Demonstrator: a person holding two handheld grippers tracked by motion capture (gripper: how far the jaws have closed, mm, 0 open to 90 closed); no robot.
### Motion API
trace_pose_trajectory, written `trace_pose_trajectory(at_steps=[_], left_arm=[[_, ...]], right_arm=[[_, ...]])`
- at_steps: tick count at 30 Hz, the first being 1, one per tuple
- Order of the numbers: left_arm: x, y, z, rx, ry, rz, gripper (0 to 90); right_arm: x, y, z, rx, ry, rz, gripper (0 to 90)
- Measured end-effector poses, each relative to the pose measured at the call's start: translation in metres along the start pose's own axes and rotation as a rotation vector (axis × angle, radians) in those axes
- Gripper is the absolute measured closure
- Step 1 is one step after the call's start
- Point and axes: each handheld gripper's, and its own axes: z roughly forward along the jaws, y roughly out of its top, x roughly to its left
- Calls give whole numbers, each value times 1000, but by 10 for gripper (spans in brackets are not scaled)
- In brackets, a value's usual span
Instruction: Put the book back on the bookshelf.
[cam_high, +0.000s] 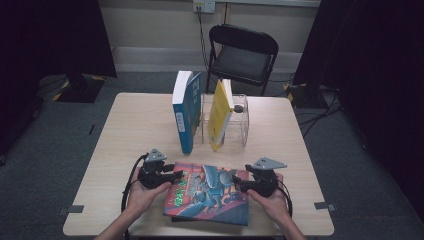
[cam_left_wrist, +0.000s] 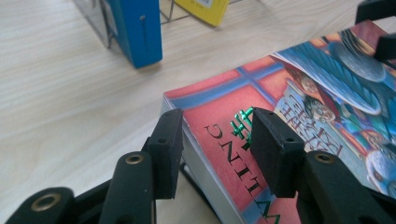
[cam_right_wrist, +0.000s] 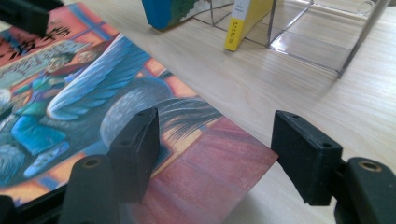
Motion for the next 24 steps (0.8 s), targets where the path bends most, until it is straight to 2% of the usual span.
trace_pose_trajectory(at_steps=[2, 4, 6, 10, 12, 13, 14, 16, 19, 22, 24], left_arm=[[1, 2, 5, -12, -9, 2, 561], [-1, 6, 10, -17, -3, 13, 567], [-3, 12, 16, -9, 2, 41, 571], [-3, 21, 28, -6, -16, 47, 582], [-4, 23, 34, -16, -16, 30, 586], [-5, 25, 35, -14, -9, 51, 587], [-6, 27, 35, -2, -7, 60, 588], [-5, 26, 34, -8, -16, 58, 589], [-1, 23, 29, 5, -49, 32, 590], [-4, 15, 17, 31, -68, 56, 573], [-7, 9, 9, 38, -74, 69, 558]], right_arm=[[1, -3, -5, 1, -2, -3, 331], [4, -6, -9, -6, -20, -28, 363], [6, -9, -14, -5, -7, -37, 406], [7, -15, -21, -5, 19, -20, 407], [8, -17, -24, 2, 41, -6, 407], [8, -18, -25, 5, 48, -4, 407], [8, -18, -26, 8, 56, -1, 407], [7, -18, -26, 10, 63, 3, 405], [5, -16, -25, 17, 80, 6, 401], [6, -13, -20, 20, 84, 0, 389], [8, -8, -14, 38, 114, 14, 372]])
